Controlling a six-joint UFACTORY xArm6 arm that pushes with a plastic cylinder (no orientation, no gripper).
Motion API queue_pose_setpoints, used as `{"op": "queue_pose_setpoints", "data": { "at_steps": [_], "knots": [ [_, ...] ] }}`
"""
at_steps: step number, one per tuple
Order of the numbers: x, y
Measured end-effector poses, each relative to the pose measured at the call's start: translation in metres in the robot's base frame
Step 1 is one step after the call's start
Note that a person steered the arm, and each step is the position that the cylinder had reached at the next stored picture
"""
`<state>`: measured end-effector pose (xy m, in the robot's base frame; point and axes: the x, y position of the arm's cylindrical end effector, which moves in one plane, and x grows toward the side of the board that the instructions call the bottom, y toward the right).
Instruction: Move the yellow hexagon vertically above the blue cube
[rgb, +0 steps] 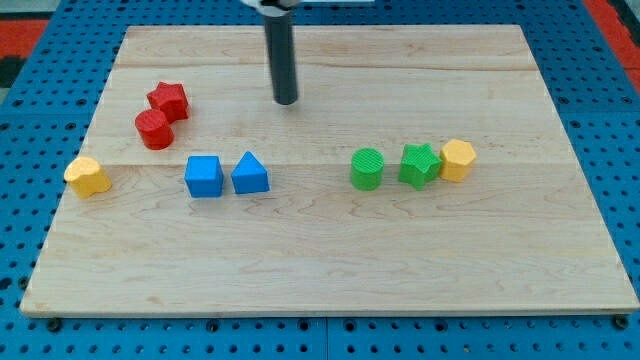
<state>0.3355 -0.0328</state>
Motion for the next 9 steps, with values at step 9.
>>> {"op": "queue_pose_setpoints", "data": {
  "at_steps": [9],
  "knots": [
    [0.014, 0.083]
  ]
}}
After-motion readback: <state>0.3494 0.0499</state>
